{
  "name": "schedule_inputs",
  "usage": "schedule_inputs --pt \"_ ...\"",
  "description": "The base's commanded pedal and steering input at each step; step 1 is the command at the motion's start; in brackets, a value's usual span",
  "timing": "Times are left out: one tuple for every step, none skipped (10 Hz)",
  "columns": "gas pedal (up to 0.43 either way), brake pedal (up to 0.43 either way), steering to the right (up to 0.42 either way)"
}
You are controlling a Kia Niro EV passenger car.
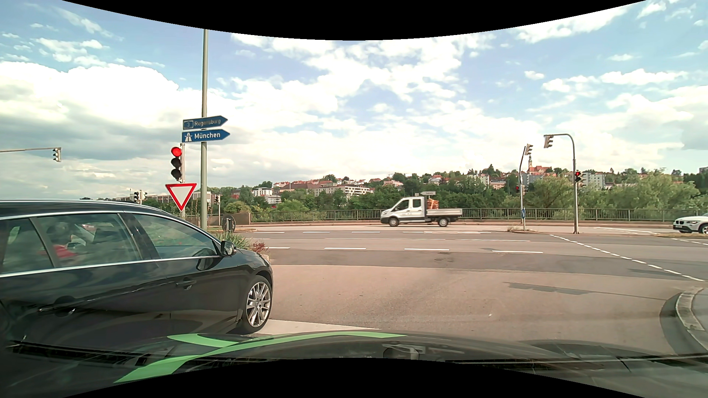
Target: Follow the waypoints while adhering to traffic rules and regulations
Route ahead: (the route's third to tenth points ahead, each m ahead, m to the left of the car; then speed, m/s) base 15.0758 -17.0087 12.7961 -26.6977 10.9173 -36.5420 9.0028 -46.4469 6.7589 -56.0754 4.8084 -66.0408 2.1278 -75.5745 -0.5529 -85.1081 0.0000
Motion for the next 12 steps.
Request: schedule_inputs --pt "0.0 0.579 0.259" --pt "0.0 0.579 0.259" --pt "0.0 0.579 0.258" --pt "0.0 0.579 0.259" --pt "0.0 0.579 0.259" --pt "0.0 0.579 0.259" --pt "0.0 0.579 0.259" --pt "0.0 0.579 0.259" --pt "0.0 0.579 0.259" --pt "0.0 0.579 0.259" --pt "0.0 0.579 0.259" --pt "0.0 0.579 0.259"
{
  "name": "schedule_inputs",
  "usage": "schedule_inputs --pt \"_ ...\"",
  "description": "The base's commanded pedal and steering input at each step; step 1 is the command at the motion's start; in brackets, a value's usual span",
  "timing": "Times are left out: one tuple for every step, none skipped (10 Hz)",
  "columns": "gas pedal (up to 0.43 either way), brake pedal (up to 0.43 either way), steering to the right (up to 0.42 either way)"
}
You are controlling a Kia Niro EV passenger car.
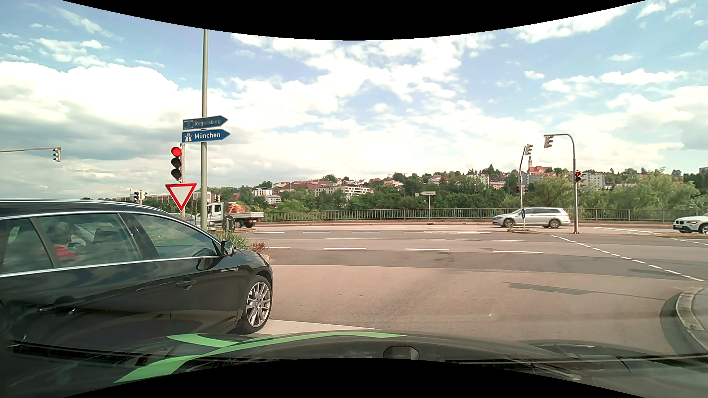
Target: Follow the waypoints while adhering to traffic rules and regulations
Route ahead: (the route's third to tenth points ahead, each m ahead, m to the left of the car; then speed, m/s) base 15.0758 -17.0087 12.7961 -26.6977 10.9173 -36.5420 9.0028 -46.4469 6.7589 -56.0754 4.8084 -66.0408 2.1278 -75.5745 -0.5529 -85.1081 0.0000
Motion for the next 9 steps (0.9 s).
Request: schedule_inputs --pt "0.0 0.579 0.259" --pt "0.0 0.579 0.259" --pt "0.0 0.579 0.259" --pt "0.0 0.579 0.259" --pt "0.0 0.579 0.259" --pt "0.0 0.579 0.259" --pt "0.0 0.579 0.259" --pt "0.0 0.579 0.259" --pt "0.0 0.579 0.259"
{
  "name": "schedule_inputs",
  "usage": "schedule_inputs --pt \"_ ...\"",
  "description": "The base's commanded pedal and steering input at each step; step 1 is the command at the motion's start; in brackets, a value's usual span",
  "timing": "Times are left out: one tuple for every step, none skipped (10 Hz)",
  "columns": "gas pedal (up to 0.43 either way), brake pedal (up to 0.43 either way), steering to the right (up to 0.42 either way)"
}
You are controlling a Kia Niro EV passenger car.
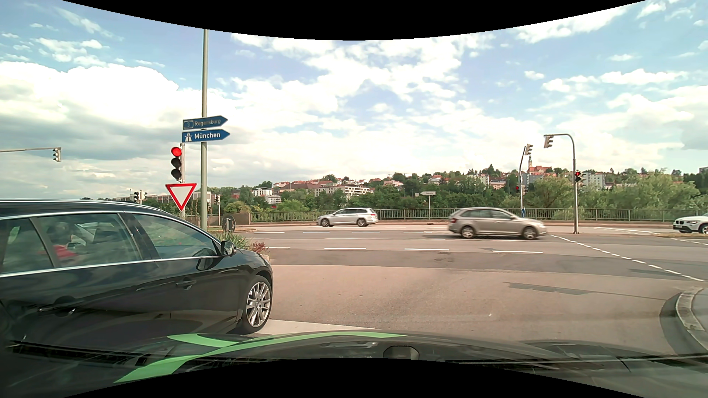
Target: Follow the waypoints while adhering to traffic rules and regulations
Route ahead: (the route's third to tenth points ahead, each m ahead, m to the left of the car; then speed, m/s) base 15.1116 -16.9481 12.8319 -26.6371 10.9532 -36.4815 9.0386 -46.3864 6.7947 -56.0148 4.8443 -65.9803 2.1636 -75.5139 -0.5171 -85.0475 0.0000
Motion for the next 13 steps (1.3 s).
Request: schedule_inputs --pt "0.0 0.579 0.259" --pt "0.0 0.585 0.259" --pt "0.0 0.579 0.259" --pt "0.0 0.579 0.259" --pt "0.0 0.579 0.259" --pt "0.0 0.573 0.259" --pt "0.0 0.579 0.259" --pt "0.0 0.579 0.259" --pt "0.0 0.579 0.259" --pt "0.0 0.579 0.259" --pt "0.0 0.585 0.259" --pt "0.0 0.591 0.259" --pt "0.0 0.598 0.258"
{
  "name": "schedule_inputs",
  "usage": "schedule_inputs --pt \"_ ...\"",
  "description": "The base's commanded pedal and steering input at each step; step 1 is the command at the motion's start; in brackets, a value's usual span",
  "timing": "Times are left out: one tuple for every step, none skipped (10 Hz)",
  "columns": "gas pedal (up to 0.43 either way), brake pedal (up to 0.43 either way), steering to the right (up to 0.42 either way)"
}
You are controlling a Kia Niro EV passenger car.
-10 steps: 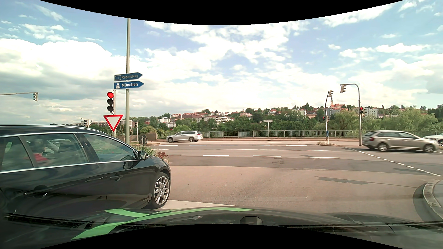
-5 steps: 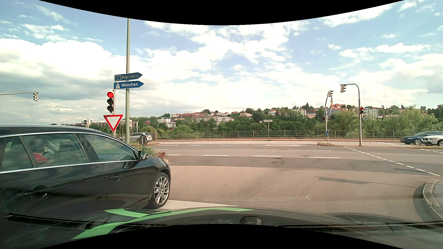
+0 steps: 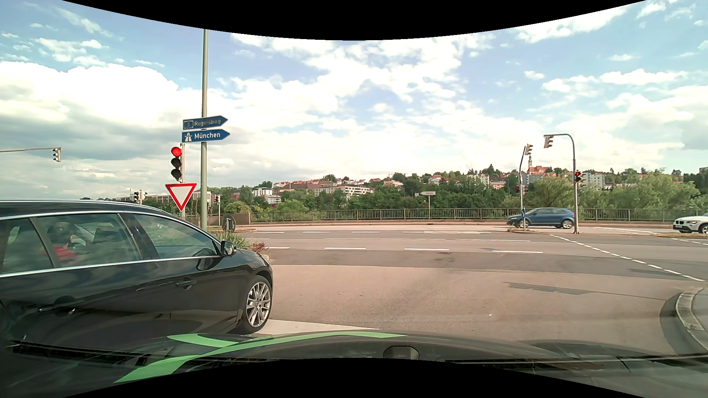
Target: Follow the waypoints while adhering to traffic rules and regulations
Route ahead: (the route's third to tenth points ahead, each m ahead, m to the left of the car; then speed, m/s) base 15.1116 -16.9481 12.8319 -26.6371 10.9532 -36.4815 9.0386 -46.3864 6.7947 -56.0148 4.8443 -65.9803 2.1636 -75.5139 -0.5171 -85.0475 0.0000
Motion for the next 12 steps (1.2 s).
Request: schedule_inputs --pt "0.0 0.598 0.259" --pt "0.0 0.598 0.259" --pt "0.0 0.591 0.259" --pt "0.0 0.598 0.259" --pt "0.0 0.598 0.259" --pt "0.0 0.598 0.258" --pt "0.0 0.598 0.259" --pt "0.0 0.598 0.259" --pt "0.0 0.598 0.259" --pt "0.0 0.598 0.259" --pt "0.0 0.598 0.259" --pt "0.0 0.598 0.258"
